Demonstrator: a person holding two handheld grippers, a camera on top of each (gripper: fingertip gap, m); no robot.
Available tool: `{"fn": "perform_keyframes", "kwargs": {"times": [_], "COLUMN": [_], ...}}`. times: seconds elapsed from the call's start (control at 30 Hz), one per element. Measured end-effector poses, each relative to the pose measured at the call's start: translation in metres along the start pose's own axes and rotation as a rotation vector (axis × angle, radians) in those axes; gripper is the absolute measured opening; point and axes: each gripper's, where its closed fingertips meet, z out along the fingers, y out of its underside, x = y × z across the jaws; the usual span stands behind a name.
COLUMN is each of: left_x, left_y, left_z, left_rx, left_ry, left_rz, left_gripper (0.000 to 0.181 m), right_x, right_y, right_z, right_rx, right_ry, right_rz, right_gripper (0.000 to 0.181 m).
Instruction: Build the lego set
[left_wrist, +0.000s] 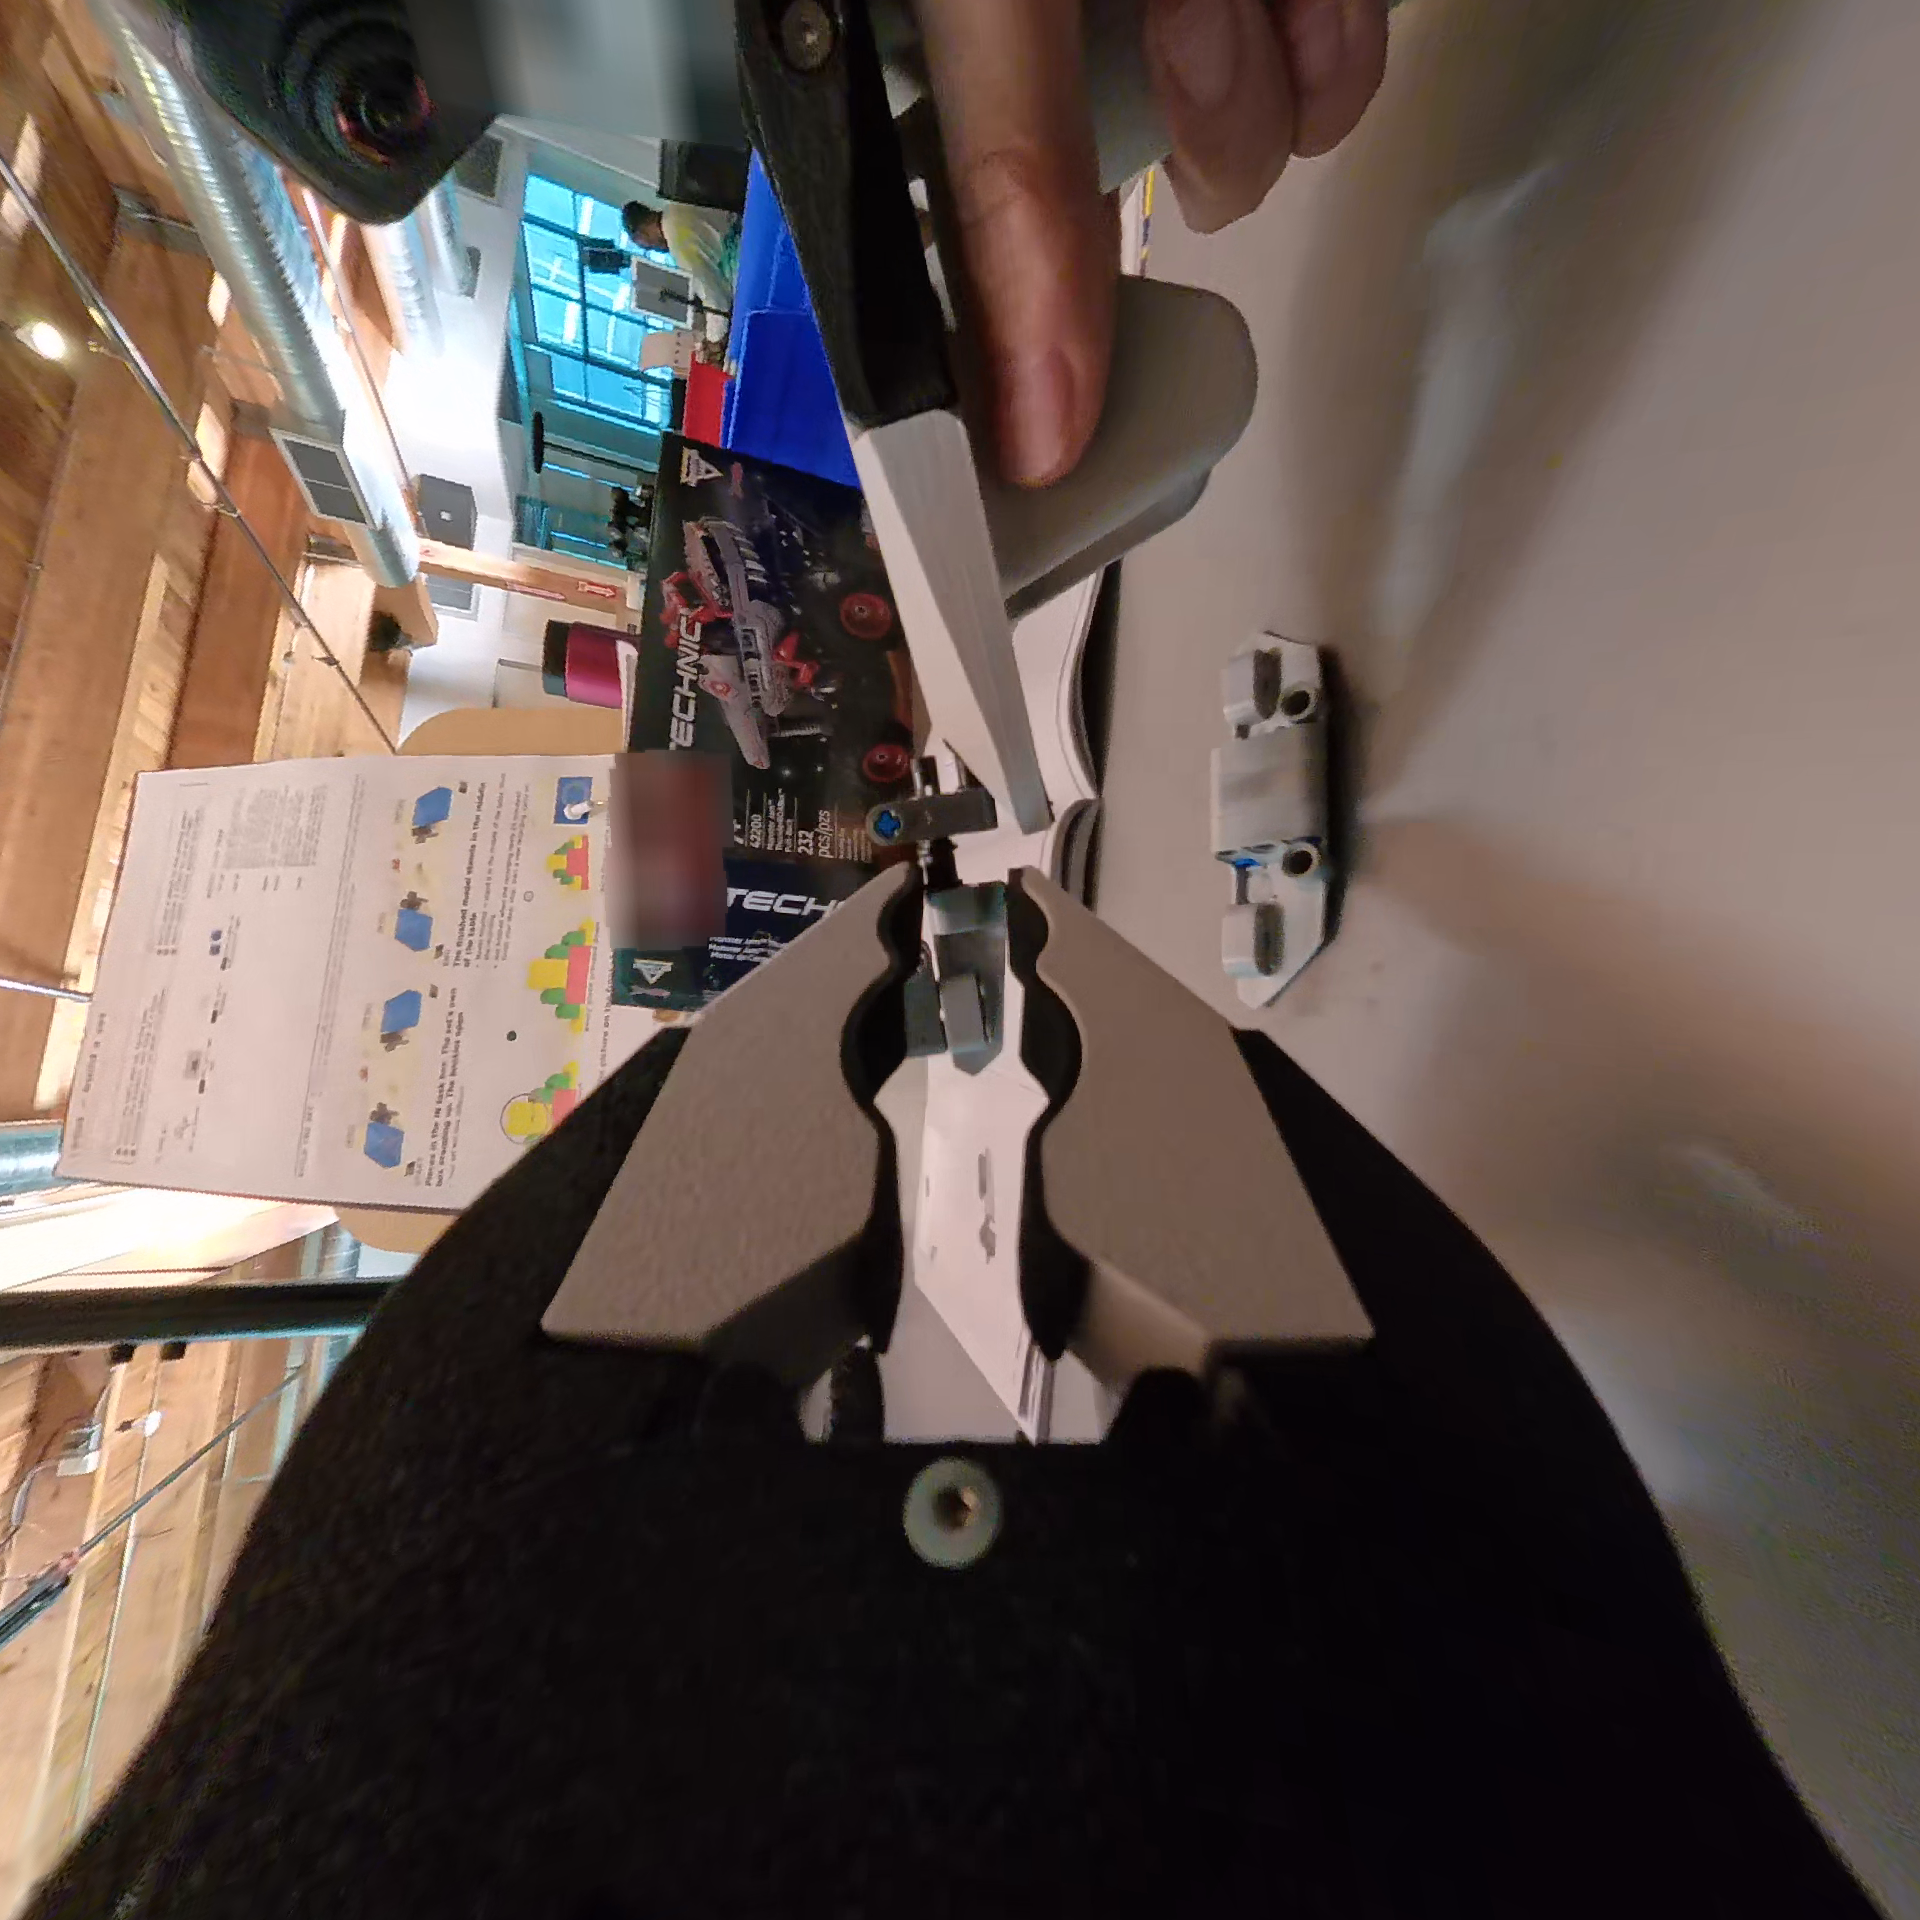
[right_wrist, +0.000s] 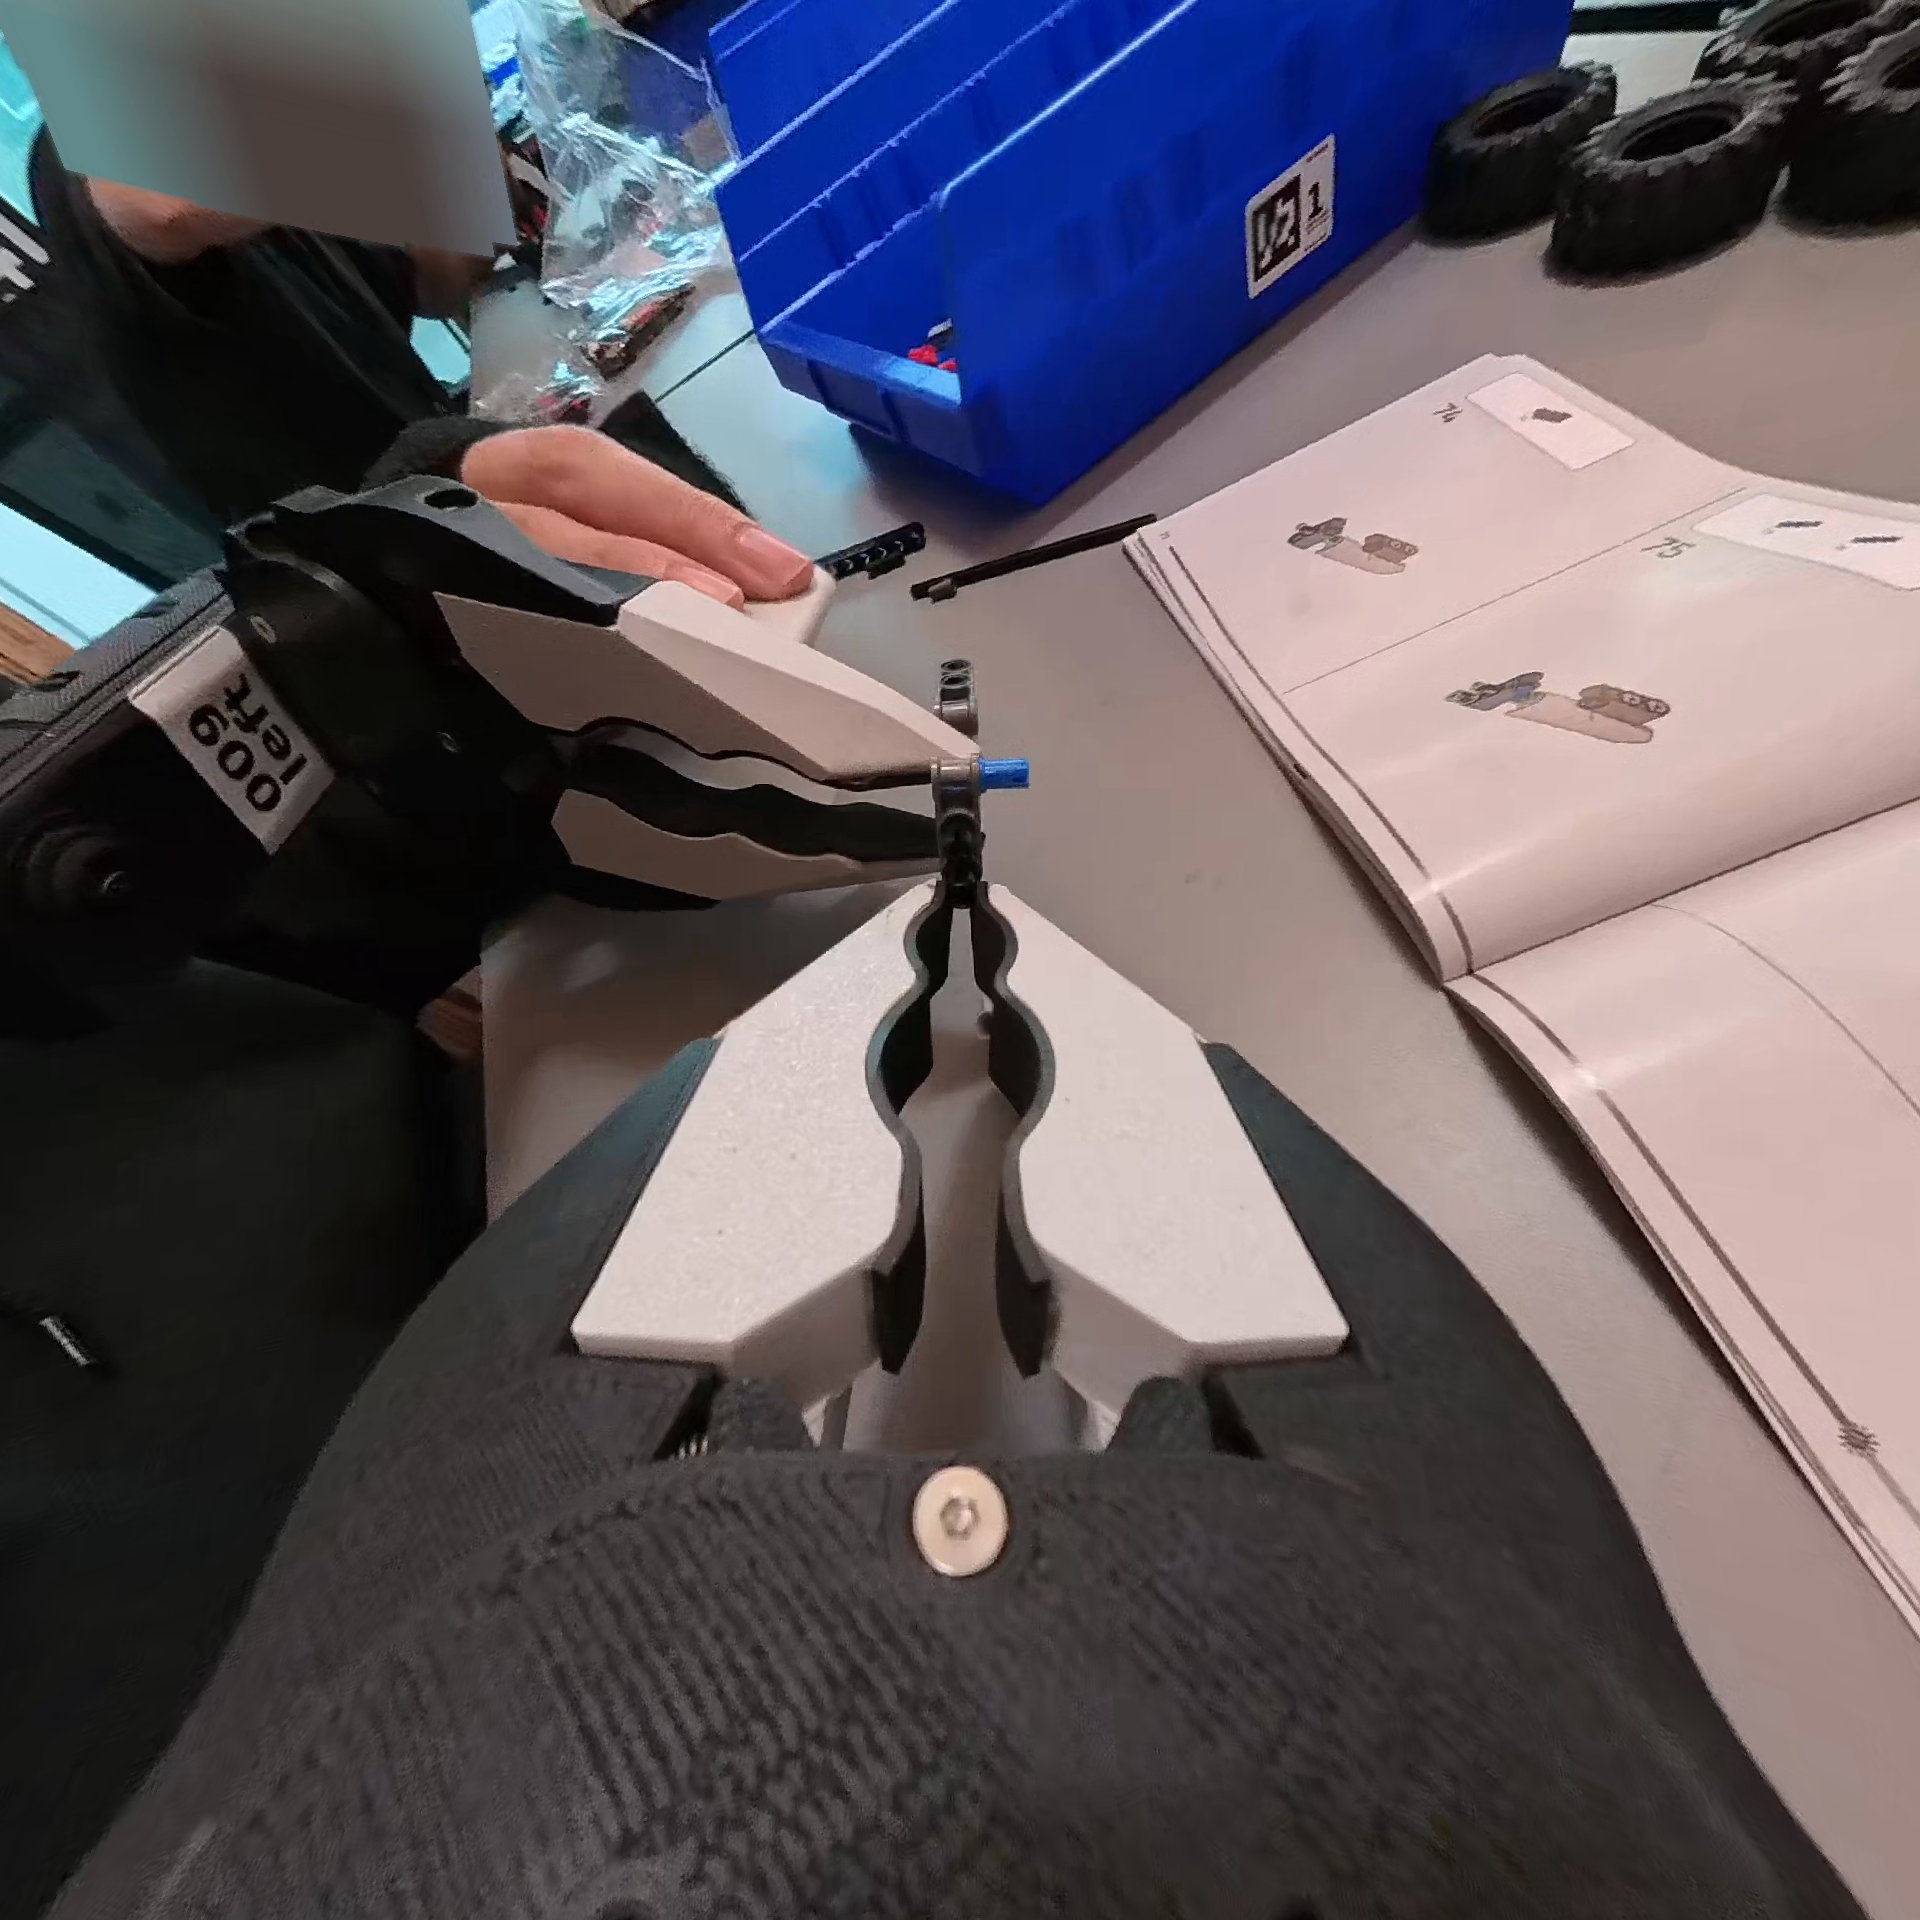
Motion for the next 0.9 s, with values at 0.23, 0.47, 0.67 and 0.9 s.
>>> {"fn": "perform_keyframes", "kwargs": {"times": [0.23, 0.47, 0.67, 0.9], "left_x": [0.000, 0.004, 0.005, 0.007], "left_y": [0.002, 0.002, 0.002, 0.000], "left_z": [0.000, 0.000, -0.002, -0.005], "left_rx": [-0.003, -0.036, -0.009, 0.033], "left_ry": [-0.014, 0.005, 0.043, 0.109], "left_rz": [0.007, 0.025, -0.031, -0.161], "left_gripper": [0.012, 0.012, 0.012, 0.012], "right_x": [0.002, 0.005, 0.007, 0.007], "right_y": [0.000, 0.004, 0.007, 0.010], "right_z": [0.002, 0.002, 0.003, 0.001], "right_rx": [-0.016, -0.018, -0.046, -0.075], "right_ry": [0.055, 0.022, 0.030, 0.019], "right_rz": [-0.068, -0.059, -0.090, -0.134], "right_gripper": [0.002, 0.002, 0.001, 0.000]}}
